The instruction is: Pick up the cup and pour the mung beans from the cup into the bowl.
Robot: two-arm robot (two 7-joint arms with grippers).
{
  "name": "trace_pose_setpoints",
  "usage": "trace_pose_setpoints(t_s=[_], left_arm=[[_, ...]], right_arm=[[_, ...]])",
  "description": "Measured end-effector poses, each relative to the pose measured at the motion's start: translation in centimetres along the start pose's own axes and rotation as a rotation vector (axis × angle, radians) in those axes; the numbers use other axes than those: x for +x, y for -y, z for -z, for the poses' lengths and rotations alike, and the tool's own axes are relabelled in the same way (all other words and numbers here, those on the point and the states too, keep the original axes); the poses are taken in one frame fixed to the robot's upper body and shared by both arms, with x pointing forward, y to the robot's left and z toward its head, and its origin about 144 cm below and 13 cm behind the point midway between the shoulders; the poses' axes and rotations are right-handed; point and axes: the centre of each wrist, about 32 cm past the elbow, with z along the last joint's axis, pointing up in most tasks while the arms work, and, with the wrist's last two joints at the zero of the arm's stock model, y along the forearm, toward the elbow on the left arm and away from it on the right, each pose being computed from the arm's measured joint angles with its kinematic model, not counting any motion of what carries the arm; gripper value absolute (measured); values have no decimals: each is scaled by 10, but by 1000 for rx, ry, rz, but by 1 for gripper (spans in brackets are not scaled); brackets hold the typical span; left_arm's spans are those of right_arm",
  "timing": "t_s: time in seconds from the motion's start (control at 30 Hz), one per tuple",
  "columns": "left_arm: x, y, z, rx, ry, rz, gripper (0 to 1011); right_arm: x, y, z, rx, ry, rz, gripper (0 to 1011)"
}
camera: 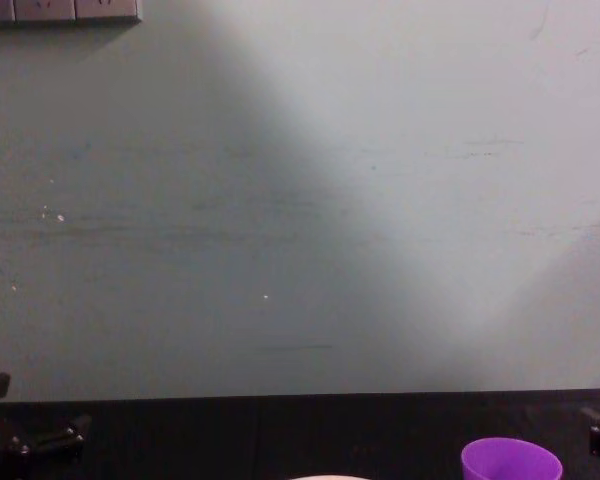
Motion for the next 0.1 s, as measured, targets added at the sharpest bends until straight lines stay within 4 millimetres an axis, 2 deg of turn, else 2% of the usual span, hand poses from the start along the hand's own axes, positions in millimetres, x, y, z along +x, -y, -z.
trace_pose_setpoints(t_s=[0.1], left_arm=[[0, 0, 0, 0, 0, 0, 1000]], right_arm=[[0, 0, 0, 0, 0, 0, 1003]])
